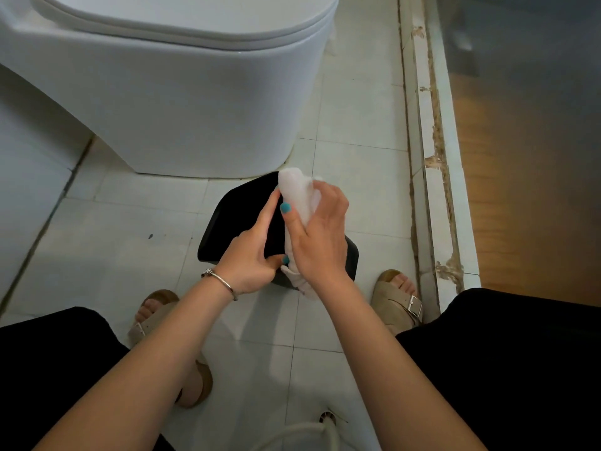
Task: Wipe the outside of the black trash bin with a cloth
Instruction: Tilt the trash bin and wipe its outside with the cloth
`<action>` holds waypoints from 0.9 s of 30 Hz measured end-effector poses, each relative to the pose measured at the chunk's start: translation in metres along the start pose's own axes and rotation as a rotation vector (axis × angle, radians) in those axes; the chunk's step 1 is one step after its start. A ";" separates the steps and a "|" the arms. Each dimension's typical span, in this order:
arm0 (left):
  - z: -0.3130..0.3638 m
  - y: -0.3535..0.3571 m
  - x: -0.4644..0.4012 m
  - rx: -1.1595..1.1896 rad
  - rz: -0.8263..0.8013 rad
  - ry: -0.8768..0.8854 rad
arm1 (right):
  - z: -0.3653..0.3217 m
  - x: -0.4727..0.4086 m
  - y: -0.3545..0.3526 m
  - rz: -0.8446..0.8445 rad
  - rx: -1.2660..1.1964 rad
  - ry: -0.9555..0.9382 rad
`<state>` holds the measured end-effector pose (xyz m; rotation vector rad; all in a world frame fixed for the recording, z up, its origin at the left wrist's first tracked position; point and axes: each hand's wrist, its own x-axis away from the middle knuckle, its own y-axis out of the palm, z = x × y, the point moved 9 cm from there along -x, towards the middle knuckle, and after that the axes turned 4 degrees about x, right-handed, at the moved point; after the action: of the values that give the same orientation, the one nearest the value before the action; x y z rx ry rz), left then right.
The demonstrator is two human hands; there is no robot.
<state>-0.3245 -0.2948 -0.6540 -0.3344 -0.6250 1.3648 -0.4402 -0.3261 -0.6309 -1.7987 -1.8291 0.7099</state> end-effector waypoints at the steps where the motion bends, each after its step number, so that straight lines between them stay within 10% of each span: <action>1: 0.001 0.000 -0.001 0.001 -0.001 0.002 | 0.003 0.001 -0.002 0.028 0.037 0.022; 27: -0.023 -0.013 0.012 0.229 0.047 -0.007 | 0.052 0.006 0.016 -0.111 0.048 0.090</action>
<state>-0.2991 -0.2828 -0.6626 -0.1604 -0.4627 1.4666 -0.4628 -0.3219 -0.6811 -1.6569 -1.8209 0.6158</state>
